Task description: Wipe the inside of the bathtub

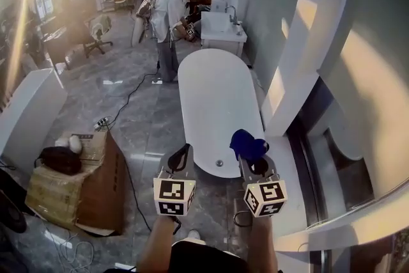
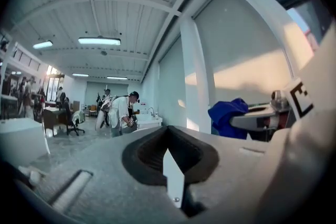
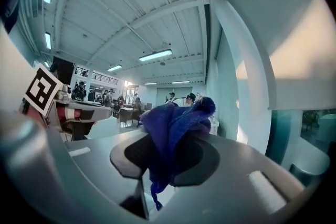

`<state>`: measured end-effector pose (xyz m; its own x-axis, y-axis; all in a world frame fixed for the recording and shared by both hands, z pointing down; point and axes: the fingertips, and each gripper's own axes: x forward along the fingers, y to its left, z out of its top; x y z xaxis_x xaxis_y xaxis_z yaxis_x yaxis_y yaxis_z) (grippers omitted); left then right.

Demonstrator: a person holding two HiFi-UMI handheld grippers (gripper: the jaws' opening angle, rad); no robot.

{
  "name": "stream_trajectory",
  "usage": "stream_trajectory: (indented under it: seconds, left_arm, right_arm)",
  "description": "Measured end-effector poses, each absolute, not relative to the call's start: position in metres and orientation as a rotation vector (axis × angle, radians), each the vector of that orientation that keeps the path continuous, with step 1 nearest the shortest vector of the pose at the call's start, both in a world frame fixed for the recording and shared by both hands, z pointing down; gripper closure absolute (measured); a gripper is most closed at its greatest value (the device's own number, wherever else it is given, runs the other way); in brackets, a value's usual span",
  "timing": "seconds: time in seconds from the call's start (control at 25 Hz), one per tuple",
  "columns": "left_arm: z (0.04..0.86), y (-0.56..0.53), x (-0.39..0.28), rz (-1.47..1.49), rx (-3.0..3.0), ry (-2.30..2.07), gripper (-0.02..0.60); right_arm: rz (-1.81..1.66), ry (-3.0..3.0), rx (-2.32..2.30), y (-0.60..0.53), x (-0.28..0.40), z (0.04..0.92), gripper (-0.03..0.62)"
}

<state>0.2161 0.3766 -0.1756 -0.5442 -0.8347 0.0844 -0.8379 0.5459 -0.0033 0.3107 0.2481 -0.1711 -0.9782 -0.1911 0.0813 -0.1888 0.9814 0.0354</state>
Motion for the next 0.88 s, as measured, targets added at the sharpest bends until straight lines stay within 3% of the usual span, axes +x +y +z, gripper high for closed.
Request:
stream_trajectory:
  seconds: [0.88]
  left_arm:
    - [-0.165, 0.369, 0.128, -0.007, 1.382, -2.696, 0.577]
  right_arm:
    - [-0.089, -3.036, 0.132, 0.241, 0.205, -0.165, 0.494]
